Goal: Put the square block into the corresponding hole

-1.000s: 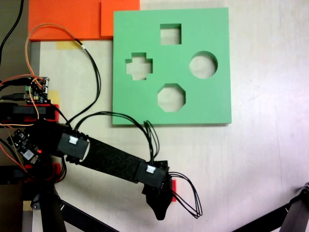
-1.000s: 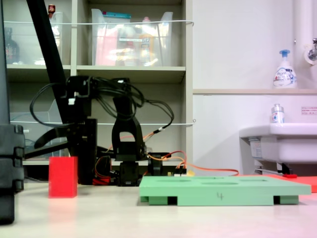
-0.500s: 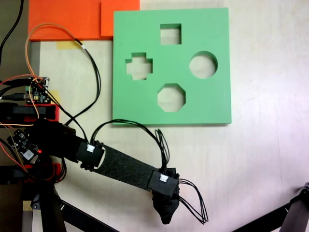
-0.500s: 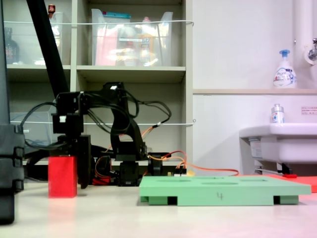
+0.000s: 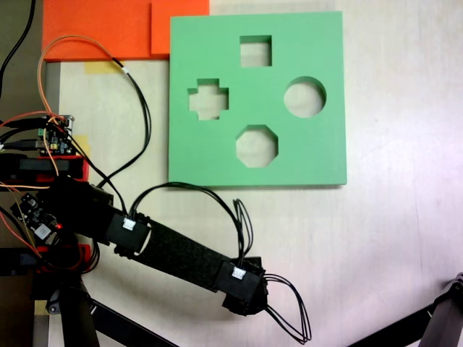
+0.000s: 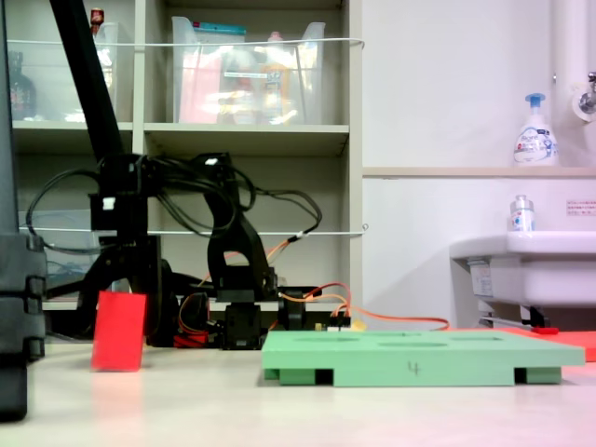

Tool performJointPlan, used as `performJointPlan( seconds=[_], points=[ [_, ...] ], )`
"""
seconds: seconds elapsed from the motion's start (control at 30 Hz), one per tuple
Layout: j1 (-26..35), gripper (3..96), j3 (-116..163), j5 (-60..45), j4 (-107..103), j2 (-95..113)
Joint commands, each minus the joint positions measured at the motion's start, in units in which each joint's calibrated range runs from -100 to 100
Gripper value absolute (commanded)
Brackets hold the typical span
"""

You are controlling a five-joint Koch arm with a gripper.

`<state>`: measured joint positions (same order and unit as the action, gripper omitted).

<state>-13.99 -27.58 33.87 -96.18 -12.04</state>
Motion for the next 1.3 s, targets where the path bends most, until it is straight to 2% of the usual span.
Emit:
performJointPlan(
  seconds=[0.03,0.3,0.5,0.6,0.73,0.87,1.0,1.3],
  points=[
    [0.0,32.1,0.2,-0.1,-3.8,2.5],
    [0.2,31.1,0.9,0.7,-3.8,12.2],
    [2.4,31.0,4.7,3.8,-3.8,34.2],
    [5.3,31.1,7.8,7.0,-3.8,45.7],
    [13.5,31.3,11.0,14.6,-3.8,55.6],
    [22.3,31.3,10.3,22.9,-3.8,53.7],
    [28.7,31.3,-0.7,29.1,-3.8,38.9],
    [35.0,31.4,-27.3,38.3,-3.8,6.6]
  ],
)
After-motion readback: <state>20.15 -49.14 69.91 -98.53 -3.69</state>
